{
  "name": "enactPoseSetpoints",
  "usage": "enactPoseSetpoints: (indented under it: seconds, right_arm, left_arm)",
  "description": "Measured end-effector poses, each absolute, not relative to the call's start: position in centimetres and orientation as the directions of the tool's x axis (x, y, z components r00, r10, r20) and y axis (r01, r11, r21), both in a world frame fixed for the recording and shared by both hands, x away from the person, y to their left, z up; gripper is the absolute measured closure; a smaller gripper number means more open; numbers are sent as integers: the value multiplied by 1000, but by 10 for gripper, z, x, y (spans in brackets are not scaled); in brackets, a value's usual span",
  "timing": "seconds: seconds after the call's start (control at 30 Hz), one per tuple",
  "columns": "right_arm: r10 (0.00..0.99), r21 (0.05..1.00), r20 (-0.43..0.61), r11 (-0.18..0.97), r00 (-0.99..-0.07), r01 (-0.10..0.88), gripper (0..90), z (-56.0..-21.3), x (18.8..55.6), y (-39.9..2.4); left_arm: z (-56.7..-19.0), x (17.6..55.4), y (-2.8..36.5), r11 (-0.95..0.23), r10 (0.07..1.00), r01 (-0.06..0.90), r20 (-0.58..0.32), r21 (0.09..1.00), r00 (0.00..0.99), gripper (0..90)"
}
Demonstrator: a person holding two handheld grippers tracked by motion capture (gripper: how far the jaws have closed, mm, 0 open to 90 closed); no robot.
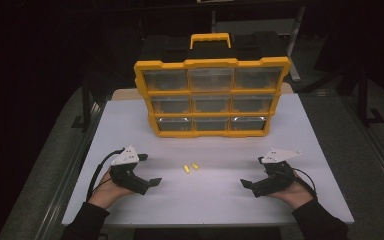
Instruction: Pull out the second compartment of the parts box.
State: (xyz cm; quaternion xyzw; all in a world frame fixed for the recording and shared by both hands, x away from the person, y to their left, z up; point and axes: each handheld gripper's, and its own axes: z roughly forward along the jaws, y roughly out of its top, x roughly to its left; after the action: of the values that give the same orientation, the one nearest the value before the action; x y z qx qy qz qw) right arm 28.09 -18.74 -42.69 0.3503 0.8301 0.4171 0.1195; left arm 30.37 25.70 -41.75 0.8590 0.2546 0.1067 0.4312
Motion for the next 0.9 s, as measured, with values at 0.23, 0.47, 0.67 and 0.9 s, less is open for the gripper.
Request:
enactPoseSetpoints:
  seconds: [0.23, 0.47, 0.67, 0.9]
  right_arm:
    - [676, 776, 111, 399, -728, 489, 0, -428, 282, -189]
    - [668, 775, 123, 398, -734, 492, 0, -429, 281, -189]
    - [672, 778, 124, 391, -730, 492, 0, -427, 281, -189]
    - [671, 777, 124, 393, -731, 492, 0, -428, 280, -188]
  left_arm:
    - [-419, 304, 255, -505, 524, 350, -42, 789, 851, 1]
    - [-421, 306, 254, -513, 530, 357, -39, 780, 847, 1]
    - [-420, 309, 254, -482, 526, 358, -62, 800, 848, 1]
    - [-418, 313, 250, -473, 526, 348, -58, 809, 849, 2]
